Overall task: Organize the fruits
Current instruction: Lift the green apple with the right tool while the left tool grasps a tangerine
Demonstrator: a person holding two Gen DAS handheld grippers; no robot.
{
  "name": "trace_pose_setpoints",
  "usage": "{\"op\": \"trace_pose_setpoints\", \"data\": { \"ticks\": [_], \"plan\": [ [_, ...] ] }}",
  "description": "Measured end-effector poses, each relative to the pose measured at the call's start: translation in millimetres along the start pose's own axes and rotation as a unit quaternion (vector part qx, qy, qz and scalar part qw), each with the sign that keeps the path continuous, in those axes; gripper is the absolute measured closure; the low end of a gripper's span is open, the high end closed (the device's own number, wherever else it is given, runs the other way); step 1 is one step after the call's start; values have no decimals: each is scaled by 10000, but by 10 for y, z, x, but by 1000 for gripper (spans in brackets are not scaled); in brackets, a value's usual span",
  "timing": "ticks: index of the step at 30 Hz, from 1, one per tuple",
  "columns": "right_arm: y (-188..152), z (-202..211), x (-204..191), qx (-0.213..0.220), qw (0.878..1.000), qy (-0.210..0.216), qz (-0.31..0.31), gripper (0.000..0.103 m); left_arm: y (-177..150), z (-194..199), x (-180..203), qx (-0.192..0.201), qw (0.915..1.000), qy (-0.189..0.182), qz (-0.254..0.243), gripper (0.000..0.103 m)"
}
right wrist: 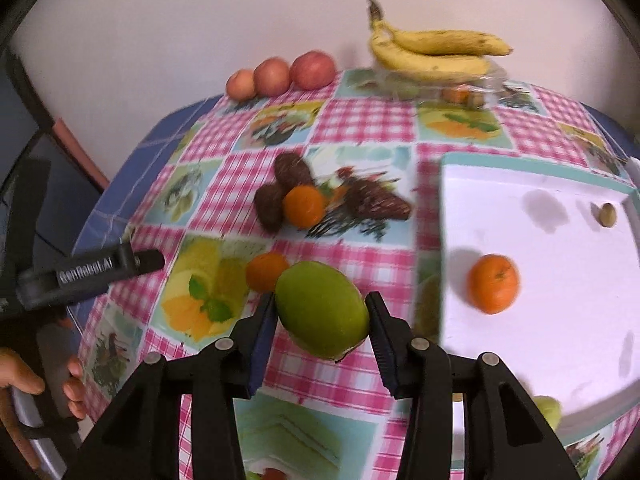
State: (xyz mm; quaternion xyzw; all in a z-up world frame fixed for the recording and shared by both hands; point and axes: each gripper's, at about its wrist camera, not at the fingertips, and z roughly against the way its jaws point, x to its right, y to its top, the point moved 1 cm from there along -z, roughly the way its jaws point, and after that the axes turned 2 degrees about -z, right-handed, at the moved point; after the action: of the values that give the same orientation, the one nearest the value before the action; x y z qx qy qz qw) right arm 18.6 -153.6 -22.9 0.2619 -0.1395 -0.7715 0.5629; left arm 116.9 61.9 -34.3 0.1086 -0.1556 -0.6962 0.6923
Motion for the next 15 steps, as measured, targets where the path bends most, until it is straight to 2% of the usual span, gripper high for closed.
{"op": "trace_pose_setpoints", "data": {
  "ticks": [7, 15],
  "plan": [
    [141, 279, 411, 318, 9985, -196, -403, 57, -33, 62, 175, 96, 9995, -298, -108, 2],
    [174, 576, 1014, 576, 9914, -527, -1049, 57, -108, 80, 522, 75, 9964, -726, -440, 12]
  ]
}}
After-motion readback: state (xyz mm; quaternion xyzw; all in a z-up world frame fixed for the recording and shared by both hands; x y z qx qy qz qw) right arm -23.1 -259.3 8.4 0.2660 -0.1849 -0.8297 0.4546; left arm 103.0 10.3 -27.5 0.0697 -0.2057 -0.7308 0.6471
